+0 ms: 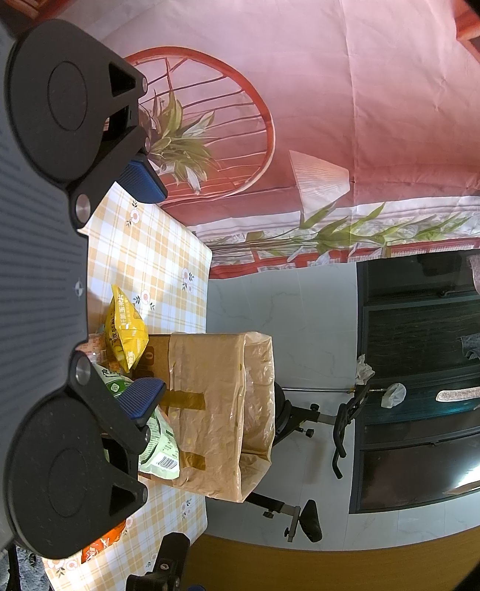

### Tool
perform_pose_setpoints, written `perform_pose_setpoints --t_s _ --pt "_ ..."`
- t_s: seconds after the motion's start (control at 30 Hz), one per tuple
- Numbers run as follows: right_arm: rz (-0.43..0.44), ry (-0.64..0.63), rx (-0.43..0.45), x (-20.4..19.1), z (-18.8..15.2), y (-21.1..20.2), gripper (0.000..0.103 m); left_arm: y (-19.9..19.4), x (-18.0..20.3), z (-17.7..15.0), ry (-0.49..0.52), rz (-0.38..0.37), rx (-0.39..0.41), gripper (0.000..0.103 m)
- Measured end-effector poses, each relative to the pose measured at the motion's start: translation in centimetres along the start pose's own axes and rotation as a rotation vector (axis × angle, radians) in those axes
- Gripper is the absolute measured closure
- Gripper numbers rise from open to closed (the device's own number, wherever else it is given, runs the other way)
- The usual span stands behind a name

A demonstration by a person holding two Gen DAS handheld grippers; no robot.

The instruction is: Organize snacks

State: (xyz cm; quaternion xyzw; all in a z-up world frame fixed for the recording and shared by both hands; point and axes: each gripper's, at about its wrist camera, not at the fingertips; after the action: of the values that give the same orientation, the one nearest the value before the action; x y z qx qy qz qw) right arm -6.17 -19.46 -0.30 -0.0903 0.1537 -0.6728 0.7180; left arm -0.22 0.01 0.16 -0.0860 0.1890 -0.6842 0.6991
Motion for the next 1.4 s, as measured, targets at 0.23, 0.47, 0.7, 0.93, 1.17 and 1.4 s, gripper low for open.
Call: perform_pose_setpoints --t_s 0.23,0.47,0.7,0.93,1.17,1.4 --pt "0.001 0.0 0.0 0.0 0.0 0.0 0.0 0.1 0.0 0.0 0.0 -0.001 -0.001 0.001" --pt "0.002 0.001 0.001 -0.2 0.2 0.0 0.0 0.1 0.3 -0.3 -0.002 0.008 0.006 0.001" --pt "0.006 0.015 0.002 -0.4 0.5 -0.2 0.0 0.8 0.0 0.1 -0.017 0.017 -0.019 0.001" --pt "0.015 0.031 -0.01 0.7 0.7 0.8 0.0 2.1 -0.3 0.1 -0.016 0.002 -0.02 0.001" --pt "0.035 0.034 -0.01 2.3 0.6 3.2 0.0 5.6 -0.5 -0.3 -0.009 -0.006 -0.047 0.002" --pt "0.025 0.048 0.013 4.5 -0.3 5.9 0.0 9.4 -1.2 -1.4 -0.018 -0.031 -0.103 0.003"
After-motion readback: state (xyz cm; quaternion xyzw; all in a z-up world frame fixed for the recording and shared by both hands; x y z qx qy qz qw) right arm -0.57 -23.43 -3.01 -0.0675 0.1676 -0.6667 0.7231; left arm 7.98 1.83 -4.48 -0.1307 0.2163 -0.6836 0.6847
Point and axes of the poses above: each gripper's, at about its wrist camera, not at the fingertips, and y roughly the way its jaws point, x to its right, z to its top, and after that the axes turned 2 degrees about z, right-handed
